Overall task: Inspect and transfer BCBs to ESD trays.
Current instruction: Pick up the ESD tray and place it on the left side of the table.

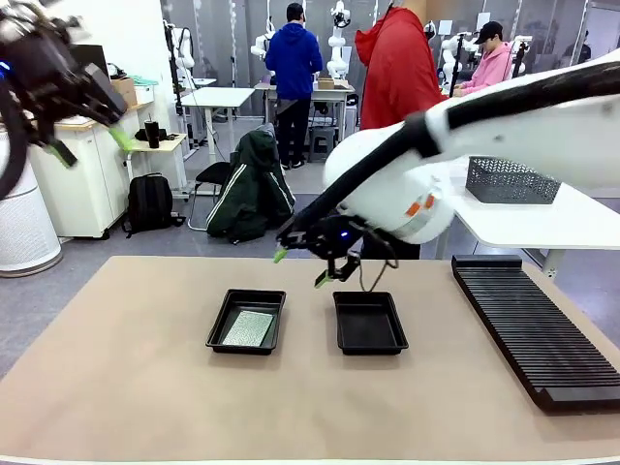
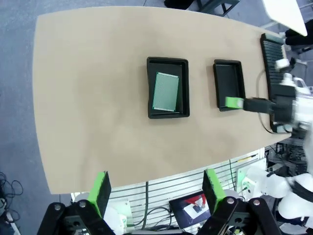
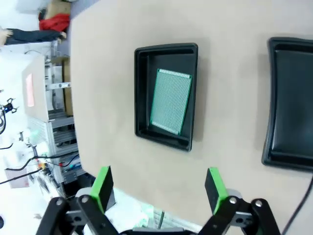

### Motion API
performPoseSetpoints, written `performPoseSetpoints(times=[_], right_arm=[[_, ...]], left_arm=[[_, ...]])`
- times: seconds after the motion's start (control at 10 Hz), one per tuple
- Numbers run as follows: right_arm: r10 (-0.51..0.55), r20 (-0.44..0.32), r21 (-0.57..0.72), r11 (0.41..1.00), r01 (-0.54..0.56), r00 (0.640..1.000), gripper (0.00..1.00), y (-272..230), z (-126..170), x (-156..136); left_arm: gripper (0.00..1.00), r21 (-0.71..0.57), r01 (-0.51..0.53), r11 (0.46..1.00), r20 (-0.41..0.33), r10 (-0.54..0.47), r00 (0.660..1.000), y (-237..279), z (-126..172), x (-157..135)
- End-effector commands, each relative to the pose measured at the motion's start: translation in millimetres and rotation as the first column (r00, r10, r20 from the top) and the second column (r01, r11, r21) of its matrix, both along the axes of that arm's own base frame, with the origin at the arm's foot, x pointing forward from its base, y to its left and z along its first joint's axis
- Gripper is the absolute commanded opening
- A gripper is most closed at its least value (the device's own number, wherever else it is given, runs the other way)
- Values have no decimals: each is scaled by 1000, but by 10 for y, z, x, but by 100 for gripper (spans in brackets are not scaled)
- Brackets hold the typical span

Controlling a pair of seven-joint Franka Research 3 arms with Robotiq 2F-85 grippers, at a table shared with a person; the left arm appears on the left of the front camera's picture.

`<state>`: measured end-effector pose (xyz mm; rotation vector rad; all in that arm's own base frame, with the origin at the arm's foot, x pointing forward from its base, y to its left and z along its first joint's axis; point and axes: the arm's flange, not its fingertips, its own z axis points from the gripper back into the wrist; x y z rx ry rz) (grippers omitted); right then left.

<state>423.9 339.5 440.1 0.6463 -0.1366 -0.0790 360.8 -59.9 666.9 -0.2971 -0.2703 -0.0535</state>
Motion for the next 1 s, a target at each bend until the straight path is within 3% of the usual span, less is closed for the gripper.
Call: performPoseSetpoints(times=[0.0,0.3,0.4,0.9], right_arm=[[26,-52,24,999,-25,998,100,-521,80,-163],[10,-52,43,999,-8,999,100,-834,194,-147],[4,-60,49,999,-1,998,100,-896,193,-119],[-13,-63,36,999,16,998,100,-844,253,-117]], left_arm=[[100,25,-31,999,35,30,999,-278,-333,56],[100,97,-37,995,28,34,999,-821,-1152,294],[100,82,-30,996,-19,31,999,-884,-1387,379],[100,132,-13,991,-96,26,995,-1033,-2281,768]])
